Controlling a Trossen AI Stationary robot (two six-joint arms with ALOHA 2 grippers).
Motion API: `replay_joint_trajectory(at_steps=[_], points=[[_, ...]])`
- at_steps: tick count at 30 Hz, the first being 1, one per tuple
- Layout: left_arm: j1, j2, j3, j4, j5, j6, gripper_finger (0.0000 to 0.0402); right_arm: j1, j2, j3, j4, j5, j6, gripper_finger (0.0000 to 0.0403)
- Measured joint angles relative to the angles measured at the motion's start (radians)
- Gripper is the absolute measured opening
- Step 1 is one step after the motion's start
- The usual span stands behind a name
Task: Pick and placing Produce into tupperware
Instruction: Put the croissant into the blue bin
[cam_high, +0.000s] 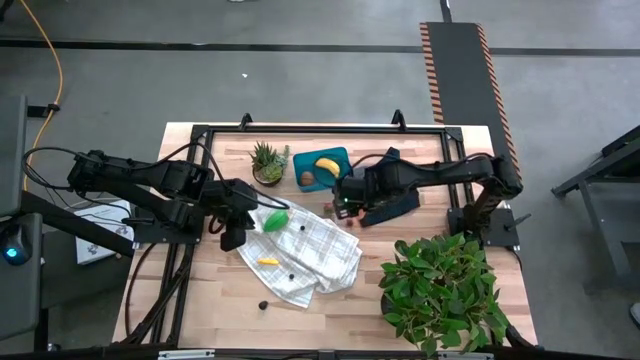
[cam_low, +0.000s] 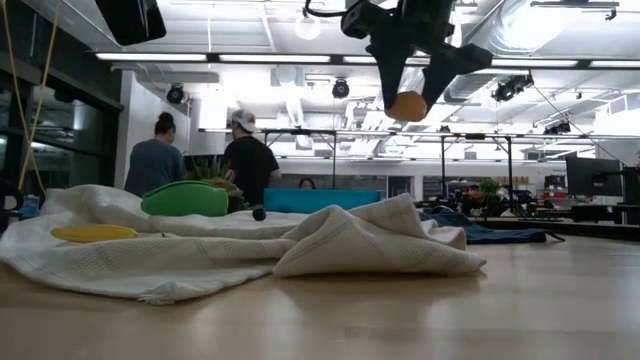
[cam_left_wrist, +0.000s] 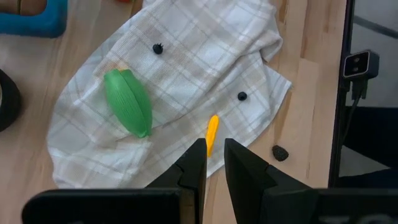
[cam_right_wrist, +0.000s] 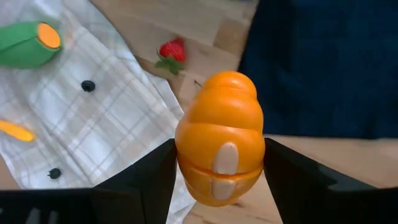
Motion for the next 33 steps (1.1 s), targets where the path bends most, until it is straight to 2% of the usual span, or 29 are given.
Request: replay_joint_trajectory(at_steps=[14, 33], points=[[0.0, 0.0, 0.0, 0.035, -0.009, -0.127, 0.0046, -0.097, 0.0, 0.002, 0.068, -0.041, -0.252, 0.0215], [0.0, 0.0, 0.0, 0.034, -0.113, -0.333, 0.0046, -0.242, 0.0, 0.001, 0.19, -0.175, -0.596, 0.0215]])
